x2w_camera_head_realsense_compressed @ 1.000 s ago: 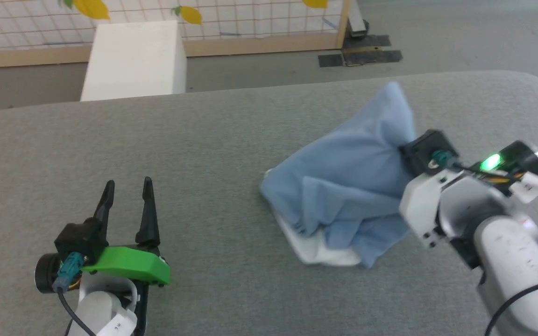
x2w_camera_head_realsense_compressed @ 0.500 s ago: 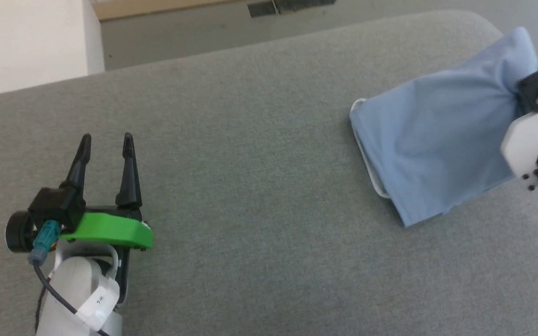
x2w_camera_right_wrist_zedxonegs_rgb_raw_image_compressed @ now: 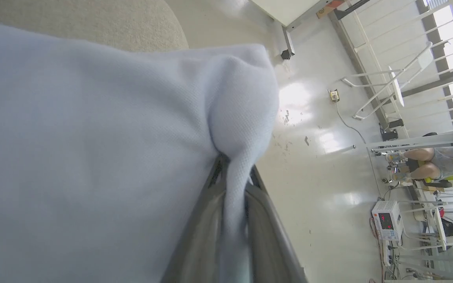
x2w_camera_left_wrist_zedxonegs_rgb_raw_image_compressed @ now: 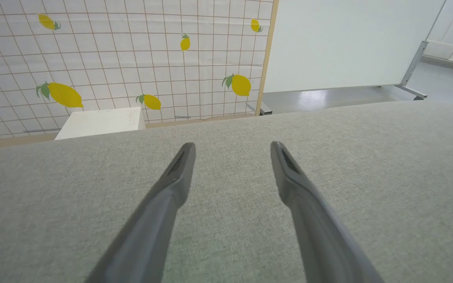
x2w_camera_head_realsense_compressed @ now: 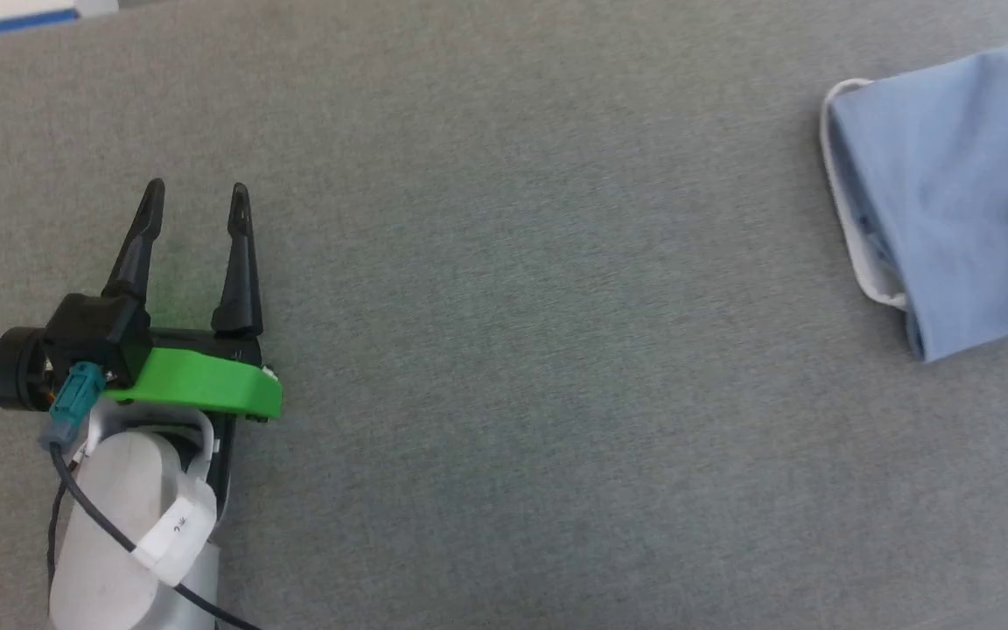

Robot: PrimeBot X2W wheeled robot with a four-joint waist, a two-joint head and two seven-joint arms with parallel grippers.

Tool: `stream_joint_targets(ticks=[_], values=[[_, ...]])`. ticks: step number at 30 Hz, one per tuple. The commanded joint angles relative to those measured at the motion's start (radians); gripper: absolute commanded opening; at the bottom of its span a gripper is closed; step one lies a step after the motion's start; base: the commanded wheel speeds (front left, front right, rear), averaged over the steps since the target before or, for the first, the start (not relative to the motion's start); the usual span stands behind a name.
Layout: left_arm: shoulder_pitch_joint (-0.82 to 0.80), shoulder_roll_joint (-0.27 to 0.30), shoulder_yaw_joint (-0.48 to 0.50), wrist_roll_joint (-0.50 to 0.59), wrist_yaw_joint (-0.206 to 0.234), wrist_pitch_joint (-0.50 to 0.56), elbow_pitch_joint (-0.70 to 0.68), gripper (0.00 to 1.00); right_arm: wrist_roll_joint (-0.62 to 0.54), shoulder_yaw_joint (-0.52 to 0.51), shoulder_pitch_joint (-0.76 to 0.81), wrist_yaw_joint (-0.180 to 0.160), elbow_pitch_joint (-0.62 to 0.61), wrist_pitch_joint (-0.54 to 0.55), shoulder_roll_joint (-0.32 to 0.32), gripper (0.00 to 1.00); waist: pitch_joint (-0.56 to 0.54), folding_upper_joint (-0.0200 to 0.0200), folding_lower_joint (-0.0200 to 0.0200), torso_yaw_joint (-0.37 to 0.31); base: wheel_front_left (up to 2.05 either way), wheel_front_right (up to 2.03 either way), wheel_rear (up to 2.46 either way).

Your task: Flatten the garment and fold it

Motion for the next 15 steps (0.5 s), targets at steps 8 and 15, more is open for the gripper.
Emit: stream_joint_targets(ticks=[8, 15], values=[[0.0, -0.013, -0.017, -0.004, 0.006, -0.012, 0.039, 1.0, -0.073, -0.144, -0.018, -0.002, 0.045, -0.139, 0.076, 1.0, -0.06, -0.0001, -0.0002, 0.067, 0.0, 0.0, 0.0], [0.045, -0.052, -0.03, -0.031, 0.016, -0.023, 0.095, 1.0, -0.003, -0.173, 0.057, -0.002, 0.009, -0.262, 0.144, 1.0, -0.204, -0.0001, -0.0002, 0.123, 0.0, 0.0, 0.0]])
